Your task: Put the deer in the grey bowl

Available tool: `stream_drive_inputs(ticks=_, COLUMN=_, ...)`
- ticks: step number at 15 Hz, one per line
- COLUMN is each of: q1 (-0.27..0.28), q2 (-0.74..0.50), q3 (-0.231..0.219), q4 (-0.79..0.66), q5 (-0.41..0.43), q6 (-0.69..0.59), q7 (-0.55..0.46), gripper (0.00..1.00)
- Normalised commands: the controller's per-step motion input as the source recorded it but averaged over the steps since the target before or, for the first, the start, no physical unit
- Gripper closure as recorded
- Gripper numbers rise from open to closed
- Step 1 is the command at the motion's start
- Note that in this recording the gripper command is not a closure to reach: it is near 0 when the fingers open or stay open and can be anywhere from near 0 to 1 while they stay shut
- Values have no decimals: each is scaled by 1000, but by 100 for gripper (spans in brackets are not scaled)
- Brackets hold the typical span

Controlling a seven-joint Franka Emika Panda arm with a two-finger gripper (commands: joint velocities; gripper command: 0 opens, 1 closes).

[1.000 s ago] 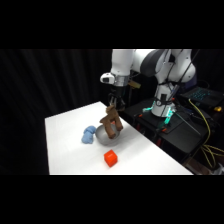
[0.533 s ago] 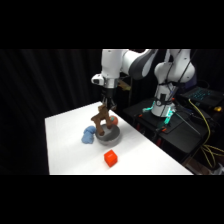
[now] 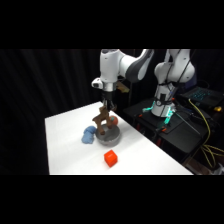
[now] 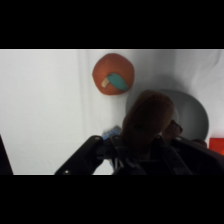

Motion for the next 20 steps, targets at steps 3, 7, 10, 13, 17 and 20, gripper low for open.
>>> stream_drive_inputs(ticks=3, q1=-26, q2=-164, q3=-43, q4=-136, q5=95, q6=12, q7=-127, gripper=0)
stream_drive_inputs(ticks=7, q1=11, q2=-247, q3=6, q4=-152, q5=99, q6=-31, q7=-113, gripper=0)
stream_drive_inputs(ticks=10, q1=29, q2=-377, q3=37, q4=-201, q5=61, q6=-104, q7=-87, gripper=0)
stream_drive_inputs(ticks=13, q1=32, q2=-520, q3=61, q4=-167, q5=90, q6=-278, q7=-120, gripper=0)
stream_drive_inputs(ticks=17, q1=53, q2=-657, q3=83, q4=-33, q5=203, q6=-542, q7=-183, gripper=0)
stream_drive_inputs(ticks=20, q1=60, q2=-694, q3=59, q4=66, q5=258, q6=-612, q7=-225, gripper=0)
